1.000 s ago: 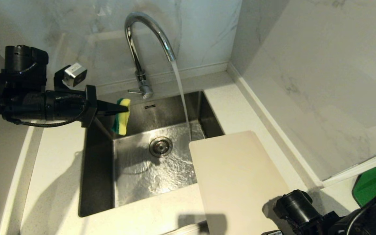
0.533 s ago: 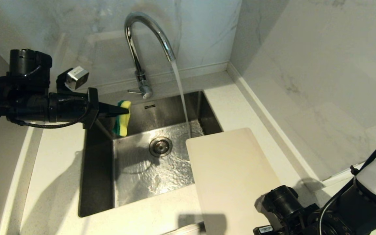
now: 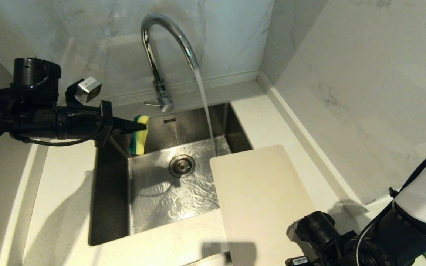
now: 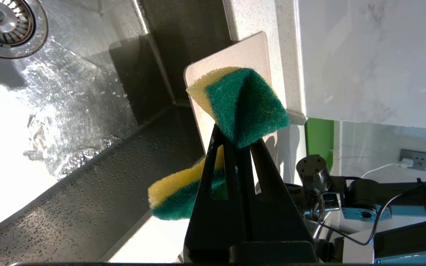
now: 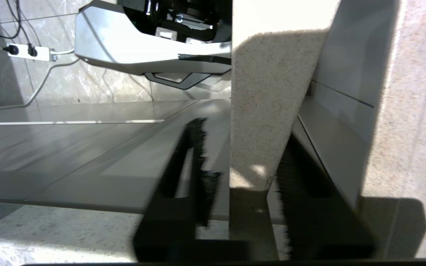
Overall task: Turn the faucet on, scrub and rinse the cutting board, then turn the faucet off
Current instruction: Put down the cutting board, then put down the cleaning cloth
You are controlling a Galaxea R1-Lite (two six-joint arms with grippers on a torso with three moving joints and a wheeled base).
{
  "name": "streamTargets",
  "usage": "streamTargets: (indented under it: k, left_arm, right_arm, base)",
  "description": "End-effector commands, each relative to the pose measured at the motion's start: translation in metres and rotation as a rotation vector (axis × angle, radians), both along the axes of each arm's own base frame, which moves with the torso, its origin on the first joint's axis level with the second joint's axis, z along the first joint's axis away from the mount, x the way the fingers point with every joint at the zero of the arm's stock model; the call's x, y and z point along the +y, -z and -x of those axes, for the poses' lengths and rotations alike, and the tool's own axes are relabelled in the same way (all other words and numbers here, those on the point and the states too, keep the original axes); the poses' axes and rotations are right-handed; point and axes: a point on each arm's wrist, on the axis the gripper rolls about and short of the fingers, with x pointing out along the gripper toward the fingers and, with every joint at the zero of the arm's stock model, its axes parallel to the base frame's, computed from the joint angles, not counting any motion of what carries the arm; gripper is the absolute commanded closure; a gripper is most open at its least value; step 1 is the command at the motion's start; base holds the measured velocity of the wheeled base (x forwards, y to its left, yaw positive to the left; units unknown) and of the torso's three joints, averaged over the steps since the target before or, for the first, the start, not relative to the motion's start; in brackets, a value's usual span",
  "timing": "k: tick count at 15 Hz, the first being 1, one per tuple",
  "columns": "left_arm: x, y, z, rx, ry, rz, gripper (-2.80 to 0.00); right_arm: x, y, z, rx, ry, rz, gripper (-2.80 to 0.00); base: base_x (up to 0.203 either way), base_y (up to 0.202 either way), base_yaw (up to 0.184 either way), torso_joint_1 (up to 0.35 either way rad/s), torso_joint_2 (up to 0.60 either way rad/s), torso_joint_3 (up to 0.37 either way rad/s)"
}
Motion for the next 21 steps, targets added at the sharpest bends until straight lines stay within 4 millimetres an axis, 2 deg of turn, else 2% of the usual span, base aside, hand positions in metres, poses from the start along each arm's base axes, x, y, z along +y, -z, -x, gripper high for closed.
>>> streamTargets:
  k: [1, 7, 12, 15, 21]
  left_arm:
    - [-0.001, -0.001, 0.001, 0.0, 0.004, 0.003, 0.0]
    - [0.002, -0.015, 0.013, -0.037, 0.007, 0.015, 0.0]
    - [0.009, -0.037, 0.036, -0.094, -0.014, 0.027, 0.0]
    - [0.019, -0.05, 0.054, -0.124, -0.034, 0.037, 0.0]
    - [0.026, -0.064, 0.084, -0.125, -0.067, 0.027, 0.0]
  right_arm:
    - [0.0, -0.003, 0.001, -0.014, -0.009, -0.005, -2.8]
    - [-0.005, -0.017, 0.014, -0.057, -0.01, -0.023, -2.8]
    - [-0.017, -0.044, 0.044, -0.151, 0.022, -0.079, -2.8]
    - [-0.02, -0.064, 0.056, -0.212, 0.042, -0.192, -2.8]
    - [-0.019, -0.108, 0.058, -0.295, 0.136, -0.413, -2.8]
  base:
    - [0.0, 0.0, 0.0, 0.0, 0.0, 0.0]
    - [0.0, 0.0, 0.0, 0.0, 0.0, 0.0]
    - [0.0, 0.0, 0.0, 0.0, 0.0, 0.0]
    - [0.0, 0.0, 0.0, 0.0, 0.0, 0.0]
    - [0.0, 0.0, 0.0, 0.0, 0.0, 0.0]
